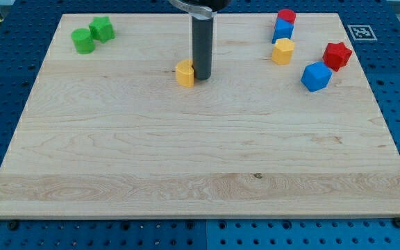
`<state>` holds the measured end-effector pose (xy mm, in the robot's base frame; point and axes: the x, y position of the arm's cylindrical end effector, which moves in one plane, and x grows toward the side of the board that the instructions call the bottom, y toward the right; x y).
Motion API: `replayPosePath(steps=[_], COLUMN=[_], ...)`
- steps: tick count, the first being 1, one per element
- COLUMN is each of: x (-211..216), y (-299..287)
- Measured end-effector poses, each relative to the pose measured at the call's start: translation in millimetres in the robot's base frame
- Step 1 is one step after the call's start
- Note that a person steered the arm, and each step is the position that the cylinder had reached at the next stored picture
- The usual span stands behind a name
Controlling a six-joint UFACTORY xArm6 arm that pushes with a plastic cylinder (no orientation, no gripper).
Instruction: Nudge the yellow heart left a bit
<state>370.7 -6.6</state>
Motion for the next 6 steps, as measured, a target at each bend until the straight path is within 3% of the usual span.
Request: replayPosePath(steps=[2,4,5,6], x=[-1,88,87,54], y=[-24,-6,-6,-9])
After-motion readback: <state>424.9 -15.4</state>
